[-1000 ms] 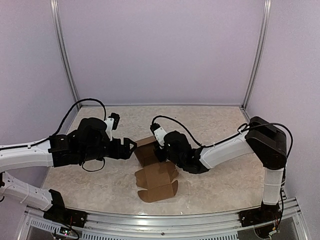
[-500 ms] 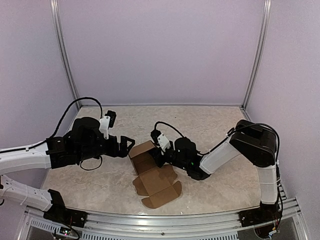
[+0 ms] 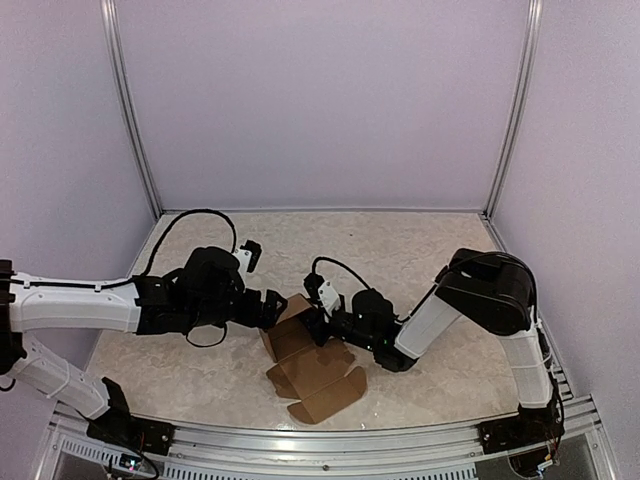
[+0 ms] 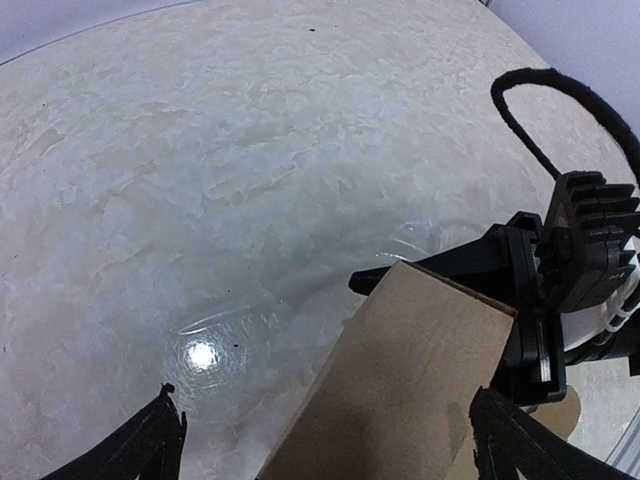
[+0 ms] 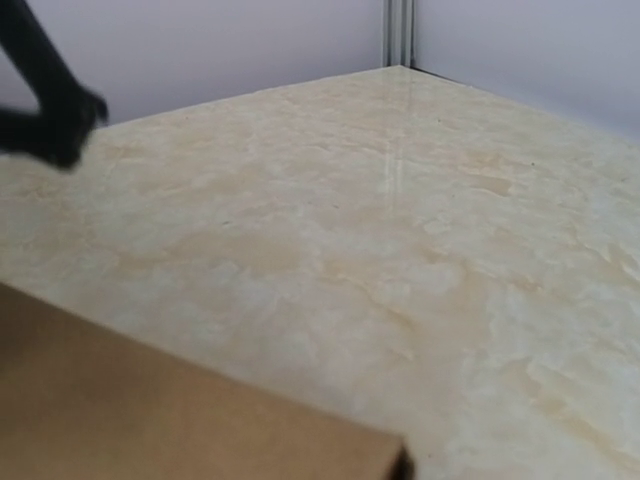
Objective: Fold the paper box
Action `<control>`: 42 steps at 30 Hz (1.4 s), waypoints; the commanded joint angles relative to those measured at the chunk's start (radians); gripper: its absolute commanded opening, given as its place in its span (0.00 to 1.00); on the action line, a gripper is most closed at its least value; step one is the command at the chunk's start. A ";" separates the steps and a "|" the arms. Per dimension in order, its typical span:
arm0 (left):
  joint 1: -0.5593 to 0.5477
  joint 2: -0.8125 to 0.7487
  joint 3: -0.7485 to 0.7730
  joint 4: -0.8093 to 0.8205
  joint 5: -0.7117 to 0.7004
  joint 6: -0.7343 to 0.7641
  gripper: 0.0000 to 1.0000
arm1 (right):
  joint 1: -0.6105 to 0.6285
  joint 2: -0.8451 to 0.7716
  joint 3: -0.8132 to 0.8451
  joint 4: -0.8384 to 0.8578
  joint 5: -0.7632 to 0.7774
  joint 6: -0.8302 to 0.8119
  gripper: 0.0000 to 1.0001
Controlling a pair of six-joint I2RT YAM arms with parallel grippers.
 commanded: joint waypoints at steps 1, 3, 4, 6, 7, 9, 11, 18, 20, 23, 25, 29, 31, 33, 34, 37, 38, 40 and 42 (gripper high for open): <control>-0.019 0.061 0.047 0.014 -0.024 -0.018 0.96 | -0.006 0.038 -0.003 0.027 -0.008 0.007 0.03; -0.024 0.093 0.058 0.004 -0.042 -0.022 0.95 | -0.006 0.040 -0.006 0.029 -0.007 0.008 0.11; -0.026 0.103 0.061 -0.001 -0.049 -0.024 0.94 | -0.007 0.039 -0.011 0.034 -0.008 0.008 0.17; -0.026 0.122 0.067 -0.009 -0.057 -0.032 0.92 | -0.007 0.034 -0.021 0.040 -0.008 0.008 0.26; -0.026 0.132 0.068 -0.012 -0.060 -0.036 0.91 | -0.007 0.031 -0.026 0.043 -0.008 0.009 0.31; -0.026 0.145 0.071 -0.014 -0.061 -0.046 0.89 | -0.006 0.025 -0.041 0.047 -0.008 0.009 0.37; -0.026 0.158 0.073 -0.017 -0.063 -0.055 0.88 | -0.005 0.018 -0.053 0.053 -0.009 0.011 0.42; -0.026 0.179 0.080 -0.025 -0.074 -0.070 0.85 | 0.005 -0.017 -0.104 0.070 -0.002 0.011 0.52; -0.025 0.181 0.081 -0.026 -0.075 -0.073 0.84 | 0.011 -0.029 -0.118 0.069 0.011 0.001 0.52; -0.025 0.186 0.085 -0.028 -0.072 -0.075 0.84 | 0.018 -0.042 -0.134 0.073 0.028 -0.008 0.52; -0.024 0.190 0.089 -0.028 -0.069 -0.075 0.84 | 0.021 -0.049 -0.137 0.070 0.052 -0.013 0.51; -0.025 0.192 0.094 -0.032 -0.064 -0.075 0.83 | 0.031 -0.051 -0.125 0.067 0.096 -0.025 0.47; -0.025 0.192 0.094 -0.032 -0.063 -0.075 0.83 | 0.036 -0.053 -0.114 0.066 0.105 -0.026 0.46; -0.025 0.188 0.095 -0.033 -0.059 -0.075 0.83 | 0.041 -0.049 -0.099 0.059 0.121 -0.033 0.42; -0.025 0.187 0.094 -0.033 -0.058 -0.075 0.83 | 0.042 -0.047 -0.092 0.053 0.129 -0.040 0.38; -0.024 0.182 0.092 -0.031 -0.046 -0.076 0.83 | 0.045 -0.039 -0.074 0.046 0.145 -0.050 0.28; -0.026 0.179 0.093 -0.030 -0.039 -0.077 0.83 | 0.046 -0.037 -0.069 0.047 0.149 -0.050 0.28; -0.026 0.176 0.093 -0.022 -0.021 -0.080 0.83 | 0.048 -0.028 -0.053 0.044 0.157 -0.054 0.20; -0.026 0.172 0.093 -0.017 -0.004 -0.086 0.83 | 0.051 -0.020 -0.040 0.038 0.175 -0.063 0.00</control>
